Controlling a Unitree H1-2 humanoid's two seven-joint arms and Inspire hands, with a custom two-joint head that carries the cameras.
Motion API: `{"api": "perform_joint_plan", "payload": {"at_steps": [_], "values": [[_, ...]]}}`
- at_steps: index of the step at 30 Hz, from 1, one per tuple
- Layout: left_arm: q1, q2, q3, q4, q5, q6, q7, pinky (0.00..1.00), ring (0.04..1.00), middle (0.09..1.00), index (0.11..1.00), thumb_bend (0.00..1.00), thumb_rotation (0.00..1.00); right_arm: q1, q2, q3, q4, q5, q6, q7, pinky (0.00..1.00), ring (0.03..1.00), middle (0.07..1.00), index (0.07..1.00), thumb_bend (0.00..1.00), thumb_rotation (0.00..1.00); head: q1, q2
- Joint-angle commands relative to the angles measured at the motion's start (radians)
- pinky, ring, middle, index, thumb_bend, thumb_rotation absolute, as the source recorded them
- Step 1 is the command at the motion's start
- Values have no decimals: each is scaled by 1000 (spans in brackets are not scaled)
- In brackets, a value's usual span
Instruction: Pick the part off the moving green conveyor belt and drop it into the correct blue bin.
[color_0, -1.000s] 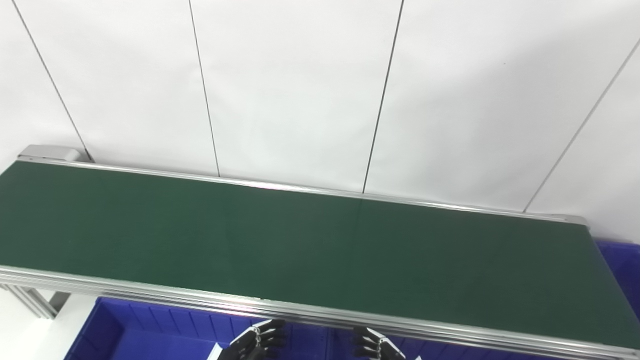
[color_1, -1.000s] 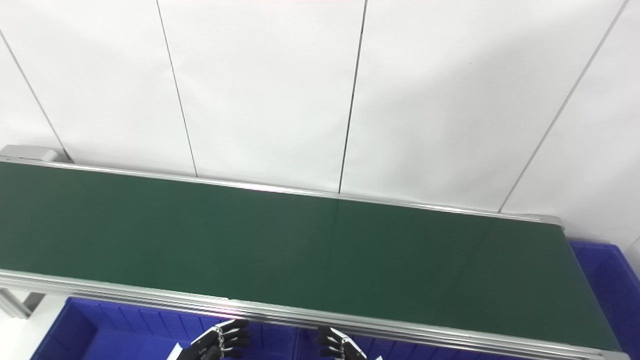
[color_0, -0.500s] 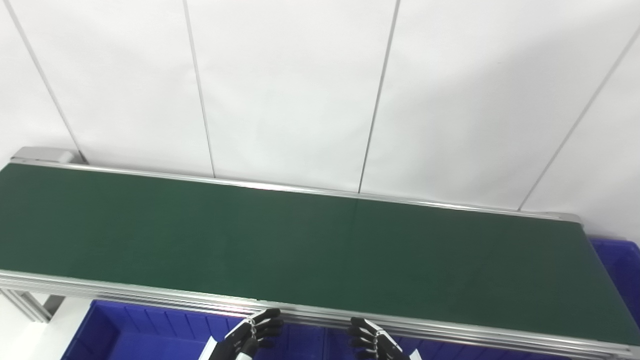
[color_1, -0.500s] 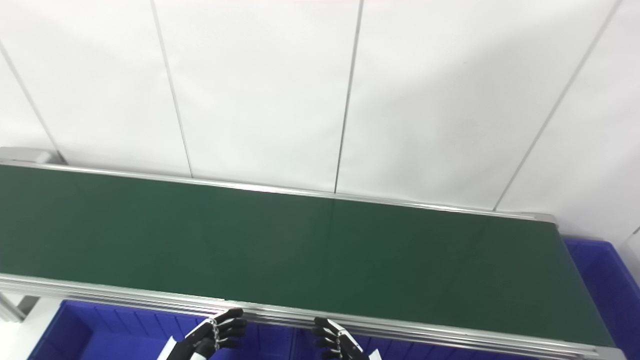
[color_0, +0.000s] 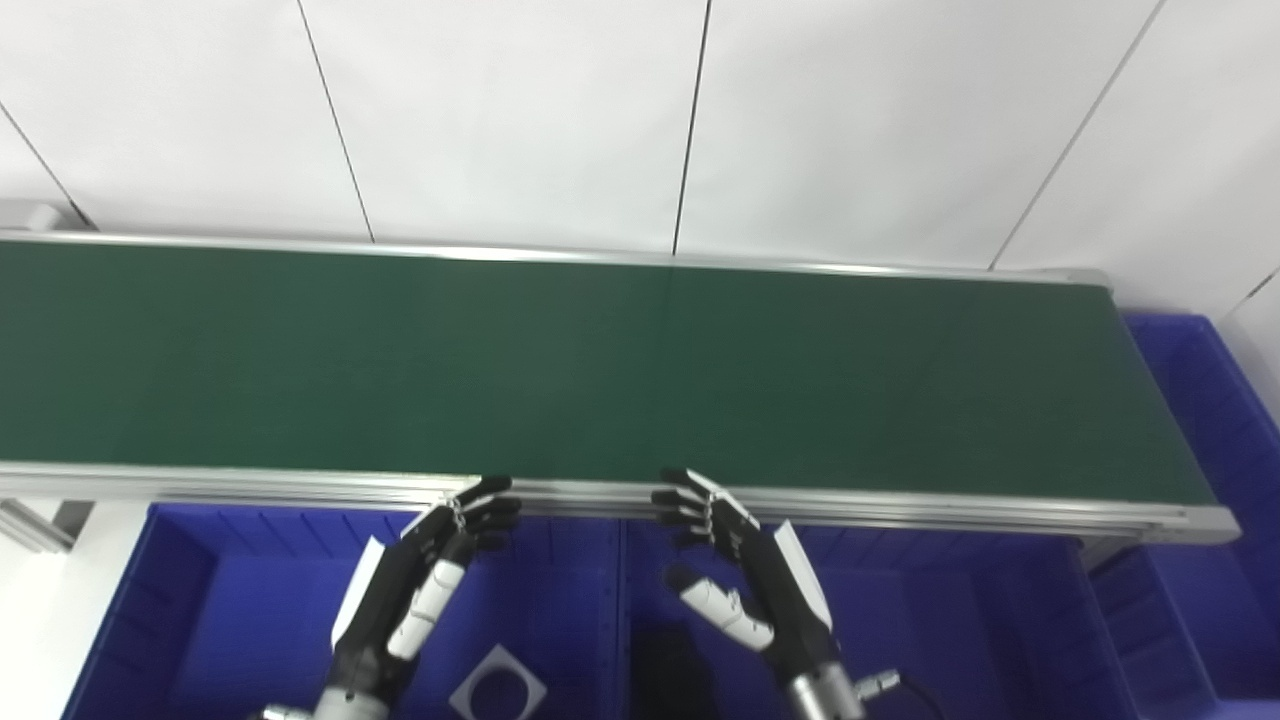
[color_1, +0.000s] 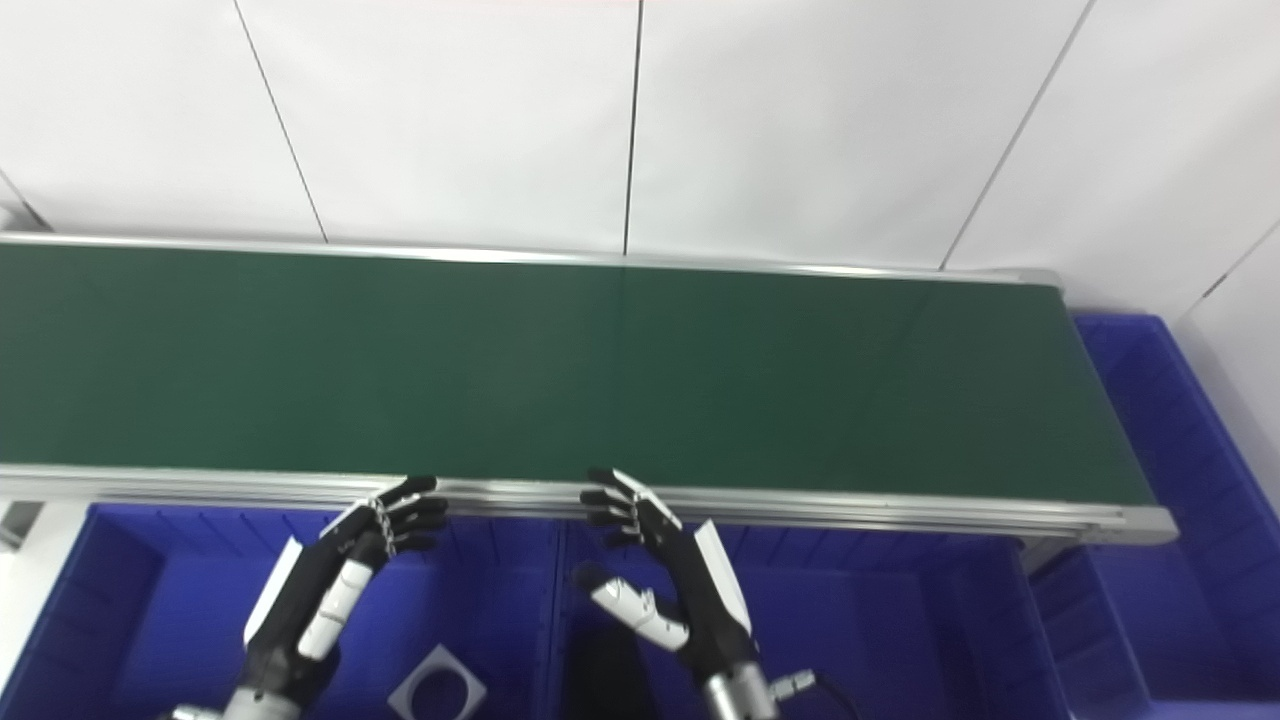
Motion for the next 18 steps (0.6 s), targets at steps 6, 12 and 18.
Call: {"api": "perform_joint_plan", "payload": {"at_steps": [6,12,18], "values": [[-9,12,8,-57,-31,17,-13,711,740,759,795,657,879,-7,20,12,-62,-7,32,1,655,733,785,844,718,776,-25,13],[-11,16,11,-61,-30,19,-15,695,731,753,797,660,883,-8,25,13,-70,-14,41,0,654,732,786,844,711,779,-25,22],[-13,16,13,-63,-38,23,-20,693,731,753,792,653,876,-11,25,13,-71,-17,45,-1,650,729,782,840,702,775,-28,28]]}}
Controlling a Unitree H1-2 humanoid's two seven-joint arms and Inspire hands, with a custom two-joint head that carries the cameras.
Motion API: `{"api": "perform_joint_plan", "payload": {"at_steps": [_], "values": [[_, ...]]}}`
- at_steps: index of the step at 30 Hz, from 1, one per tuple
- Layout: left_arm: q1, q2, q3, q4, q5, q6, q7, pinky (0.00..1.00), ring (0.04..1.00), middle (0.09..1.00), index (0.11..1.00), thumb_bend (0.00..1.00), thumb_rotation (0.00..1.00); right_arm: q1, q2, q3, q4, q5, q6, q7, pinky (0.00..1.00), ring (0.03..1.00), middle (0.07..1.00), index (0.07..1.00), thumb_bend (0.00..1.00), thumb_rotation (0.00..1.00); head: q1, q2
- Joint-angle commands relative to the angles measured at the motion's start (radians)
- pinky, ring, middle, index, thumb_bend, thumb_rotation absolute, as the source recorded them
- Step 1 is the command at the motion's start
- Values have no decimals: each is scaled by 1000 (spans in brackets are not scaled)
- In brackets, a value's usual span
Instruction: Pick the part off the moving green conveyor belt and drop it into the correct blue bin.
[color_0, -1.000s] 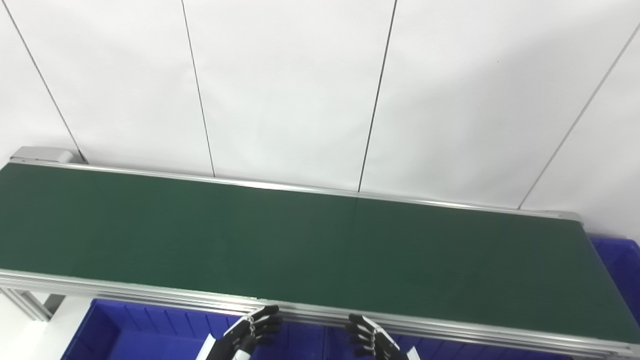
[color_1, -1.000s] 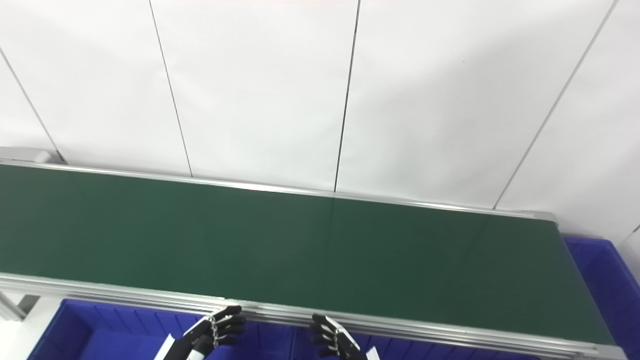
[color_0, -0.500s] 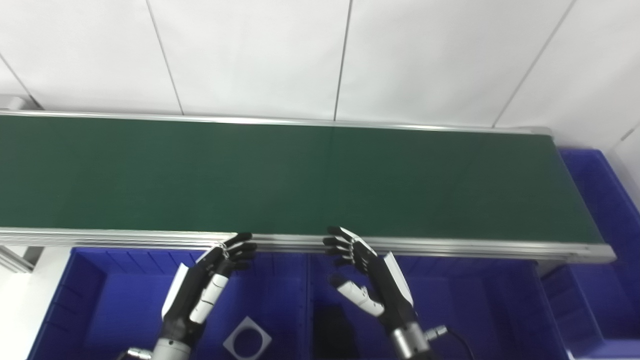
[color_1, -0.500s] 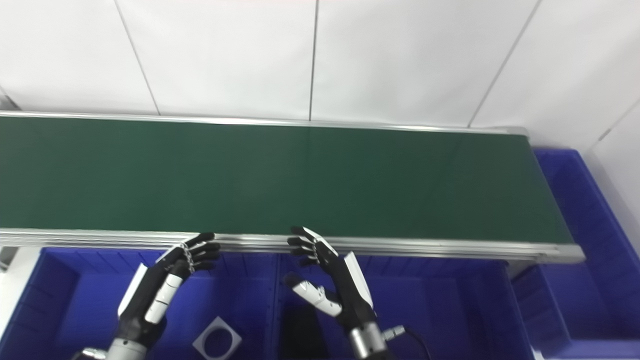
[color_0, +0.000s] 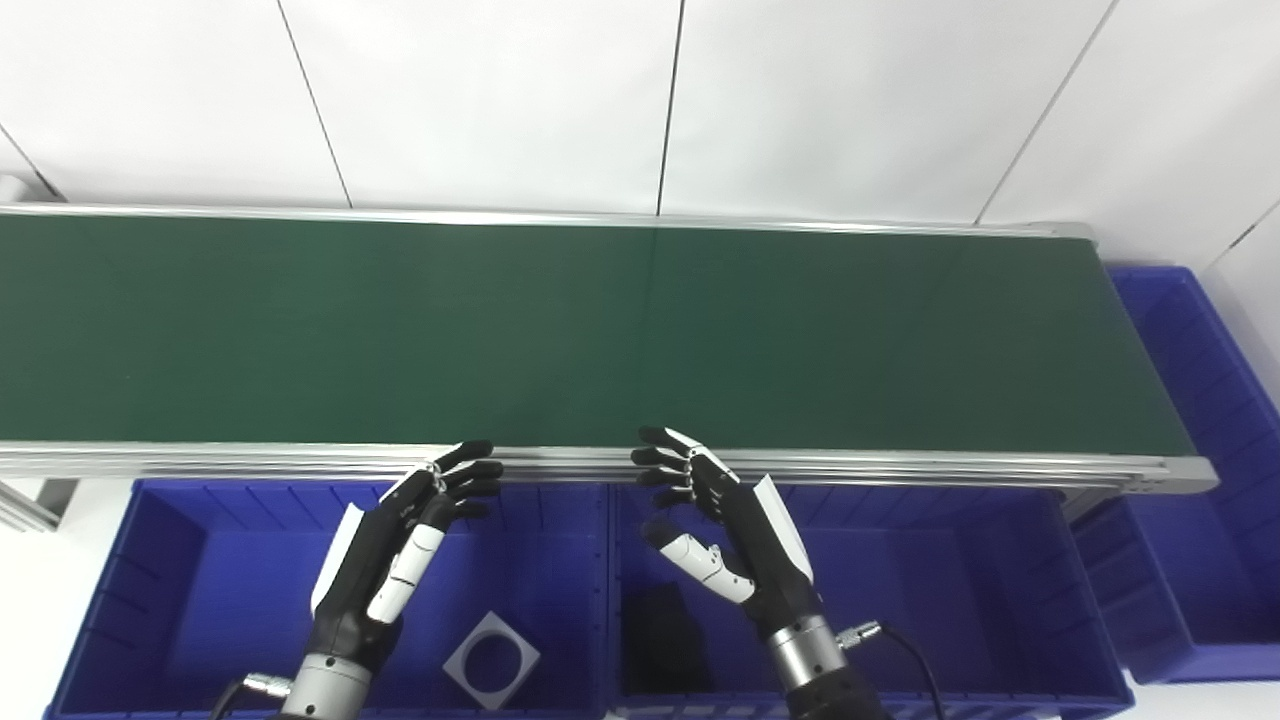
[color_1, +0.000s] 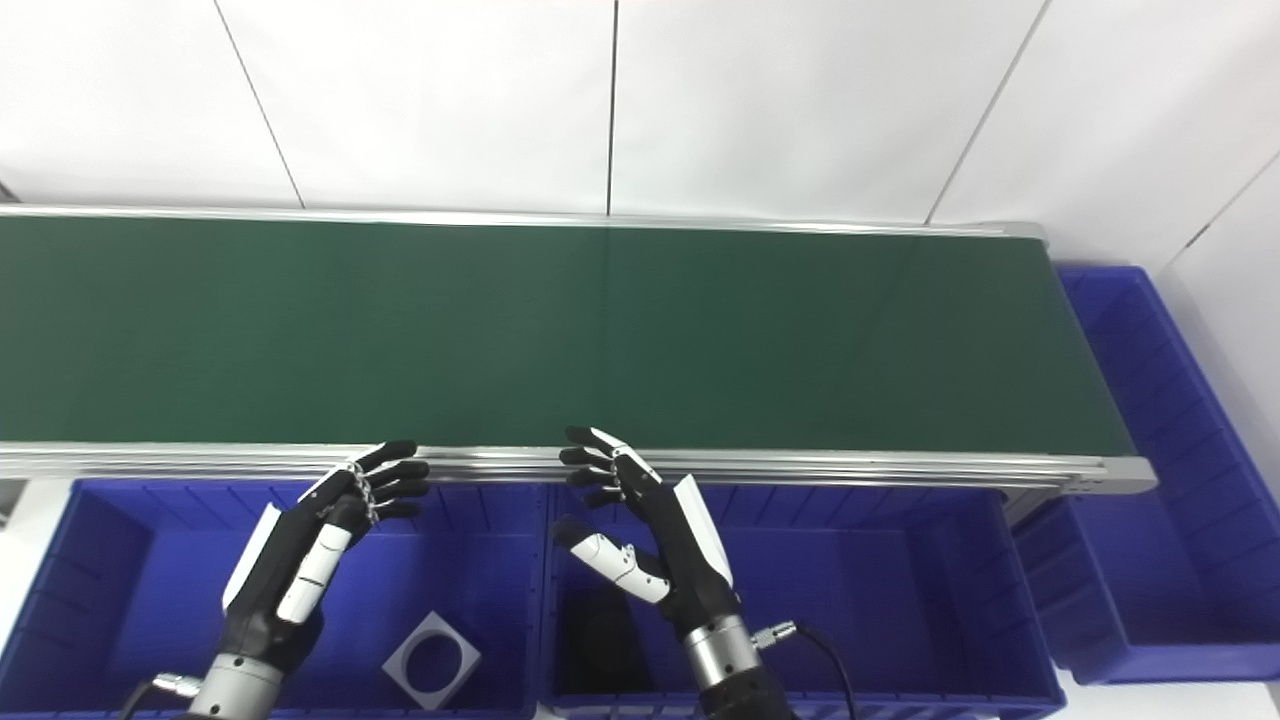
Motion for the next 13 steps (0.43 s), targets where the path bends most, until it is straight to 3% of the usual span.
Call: {"api": "perform_joint_plan", "payload": {"at_steps": [1,7,13], "values": [[-13,3,6,-32,-15,-9,-2,693,730,752,791,663,874,-15,12,4,-38,0,8,-1,649,728,781,840,701,772,0,7],[-16,3,9,-44,-25,8,-7,697,731,749,791,642,855,-18,15,4,-47,1,19,0,653,725,776,835,702,769,-14,21],[-16,1,13,-37,-22,1,-7,694,731,750,794,676,858,-18,13,7,-41,13,8,3,655,728,779,838,701,759,-3,7]]}}
